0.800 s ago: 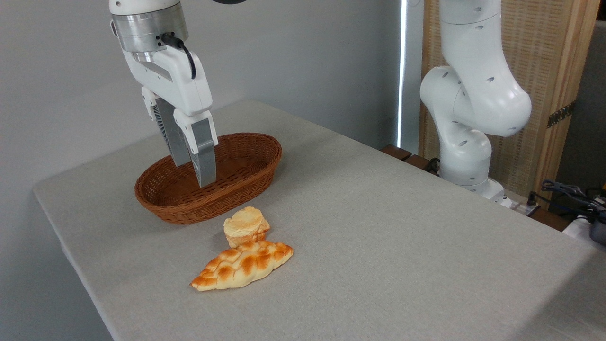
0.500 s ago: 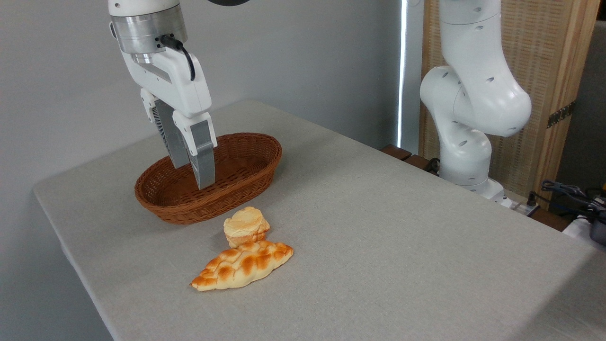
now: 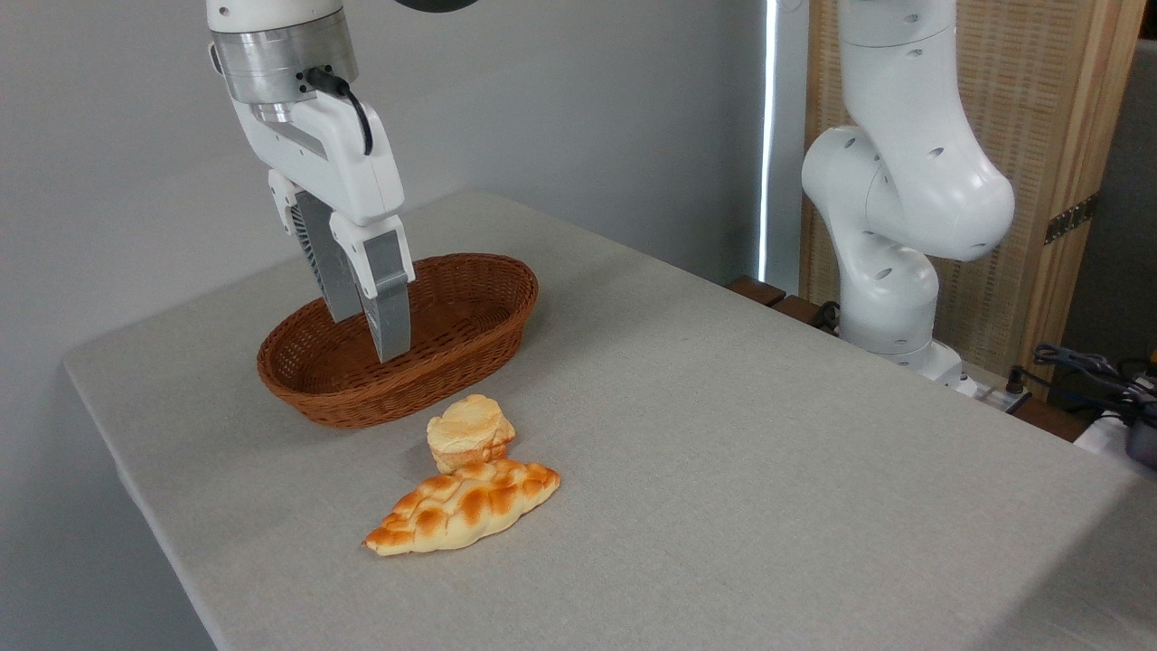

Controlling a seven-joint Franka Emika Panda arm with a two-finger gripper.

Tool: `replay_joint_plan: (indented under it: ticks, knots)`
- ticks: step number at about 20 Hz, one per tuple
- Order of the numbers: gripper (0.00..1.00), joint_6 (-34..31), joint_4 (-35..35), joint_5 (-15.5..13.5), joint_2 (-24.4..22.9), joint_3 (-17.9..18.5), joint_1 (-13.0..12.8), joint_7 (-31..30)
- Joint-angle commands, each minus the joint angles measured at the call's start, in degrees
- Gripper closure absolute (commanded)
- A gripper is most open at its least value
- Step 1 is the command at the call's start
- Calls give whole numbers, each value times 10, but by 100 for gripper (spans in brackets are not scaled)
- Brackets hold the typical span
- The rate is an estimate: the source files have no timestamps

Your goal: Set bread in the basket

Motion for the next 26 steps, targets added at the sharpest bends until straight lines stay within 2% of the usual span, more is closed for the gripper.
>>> replay_joint_plan:
  ticks: [1, 14, 21, 23, 26]
  knots:
    - [0, 8, 10, 7, 7, 3, -3, -8]
    - [0, 7, 10, 6, 3, 8, 0, -9]
    - [0, -22, 3, 7, -3, 9, 2, -7]
    - [0, -9, -22, 7, -12, 10, 3, -6]
    - [0, 51, -92, 8, -48, 12, 13, -4]
